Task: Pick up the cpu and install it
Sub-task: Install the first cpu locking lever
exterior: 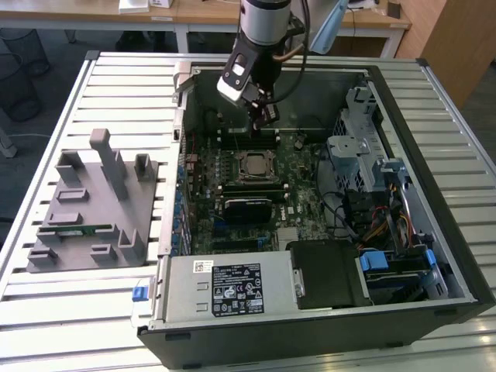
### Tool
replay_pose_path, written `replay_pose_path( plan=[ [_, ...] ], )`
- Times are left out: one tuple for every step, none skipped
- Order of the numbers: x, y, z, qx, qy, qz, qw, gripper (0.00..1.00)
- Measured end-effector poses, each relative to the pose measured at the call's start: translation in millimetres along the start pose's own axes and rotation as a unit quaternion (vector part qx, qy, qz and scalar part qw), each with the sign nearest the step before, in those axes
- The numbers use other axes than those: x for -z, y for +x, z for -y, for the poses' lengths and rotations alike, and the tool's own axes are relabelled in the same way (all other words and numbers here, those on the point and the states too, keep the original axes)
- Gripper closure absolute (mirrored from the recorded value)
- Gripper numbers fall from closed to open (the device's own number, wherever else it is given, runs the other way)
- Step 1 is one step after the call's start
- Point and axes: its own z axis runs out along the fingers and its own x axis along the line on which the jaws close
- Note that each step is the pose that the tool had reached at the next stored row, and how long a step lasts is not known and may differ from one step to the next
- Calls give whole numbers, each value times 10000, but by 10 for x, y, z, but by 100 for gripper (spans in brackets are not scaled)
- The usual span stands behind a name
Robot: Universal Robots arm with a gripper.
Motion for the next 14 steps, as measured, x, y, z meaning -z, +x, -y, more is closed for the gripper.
replay_pose_path(
  plan=[
    [-2, 0, 0, 90, 4, 0, 10000, 89],
    [-5, 0, 0, 180, 7, -1, 9998, 89],
    [-8, 0, 0, 270, 11, -2, 9996, 89],
    [-11, -1, 0, 360, 15, -3, 9994, 89],
    [-14, -1, 0, 457, 19, -4, 9990, 89],
    [-17, -1, 0, 547, 23, -4, 9985, 89],
    [-20, -1, 0, 634, 27, -5, 9980, 89],
    [-23, -1, 0, 726, 30, -6, 9974, 89],
    [-25, -1, 0, 816, 34, -6, 9967, 89],
    [-28, -1, 0, 905, 38, -7, 9959, 89],
    [-31, -1, 0, 996, 41, -8, 9950, 89],
    [-33, -2, 0, 1084, 45, -8, 9941, 89],
    [-36, -2, 0, 1179, 49, -9, 9930, 89],
    [-39, -2, 0, 1268, 52, -10, 9919, 89]
  ],
)
